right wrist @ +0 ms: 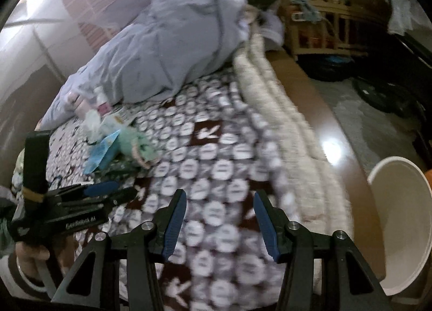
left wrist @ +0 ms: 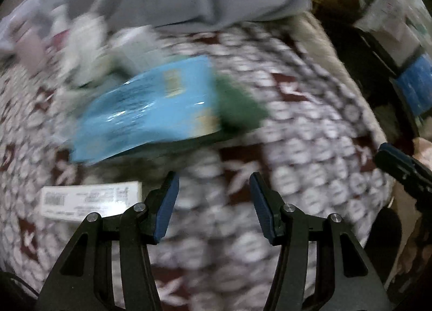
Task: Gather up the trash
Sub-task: 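Return both tools to the trash pile on the bed, then grasp the white rainbow-logo medicine box with the left tool while the right tool grasps the blue bag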
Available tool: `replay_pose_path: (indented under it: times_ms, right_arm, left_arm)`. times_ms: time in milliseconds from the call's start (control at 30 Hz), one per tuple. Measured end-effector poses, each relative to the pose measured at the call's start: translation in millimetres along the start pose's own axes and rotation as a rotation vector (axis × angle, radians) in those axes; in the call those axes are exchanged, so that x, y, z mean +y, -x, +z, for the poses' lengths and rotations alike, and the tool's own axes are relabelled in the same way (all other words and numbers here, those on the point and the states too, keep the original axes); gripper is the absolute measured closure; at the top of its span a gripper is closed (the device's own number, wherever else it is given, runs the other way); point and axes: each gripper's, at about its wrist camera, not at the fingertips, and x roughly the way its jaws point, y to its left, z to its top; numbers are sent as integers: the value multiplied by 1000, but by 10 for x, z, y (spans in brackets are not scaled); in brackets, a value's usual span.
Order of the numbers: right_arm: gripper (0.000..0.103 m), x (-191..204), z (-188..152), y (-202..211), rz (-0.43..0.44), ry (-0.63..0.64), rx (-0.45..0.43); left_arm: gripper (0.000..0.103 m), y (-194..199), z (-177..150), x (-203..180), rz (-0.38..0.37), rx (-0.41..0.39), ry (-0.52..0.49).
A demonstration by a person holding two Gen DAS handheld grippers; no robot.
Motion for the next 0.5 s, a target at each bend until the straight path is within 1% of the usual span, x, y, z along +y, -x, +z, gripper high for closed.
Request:
replay_pose_path:
  times_ms: [33, 67, 133, 167, 200, 233, 267, 400, 500]
  right_arm:
    - [53, 52, 7, -40, 9, 10, 9]
    - [53, 90, 2, -59, 14, 16, 15]
    - [53, 191, 24, -144, 32, 35, 35]
    - [53, 226, 35, -172, 37, 41, 39]
    - [53, 287, 50, -215, 43, 50, 46]
    - [53, 363, 71, -272, 54, 61, 57]
    - [53, 415, 82, -302, 61, 68, 62]
    - [53, 704, 134, -415, 97, 121, 77]
    - [53, 871, 149, -479, 109, 149, 86]
  left_arm:
    - [51, 72, -60, 137, -4, 2, 14]
    - [58, 124, -103, 205, -14, 0, 18]
    - [62, 313, -210, 360, -39, -5, 14]
    - [62, 409, -249, 408, -45, -10, 6]
    - [62, 521, -282, 459, -34, -25, -8]
    - [62, 627, -302, 498, -6, -43, -29]
    - [62, 688, -299, 514, -2, -50, -43]
    - [62, 905, -342, 680, -10, -21, -61]
    - [62, 1005, -434, 758, 20, 14, -70]
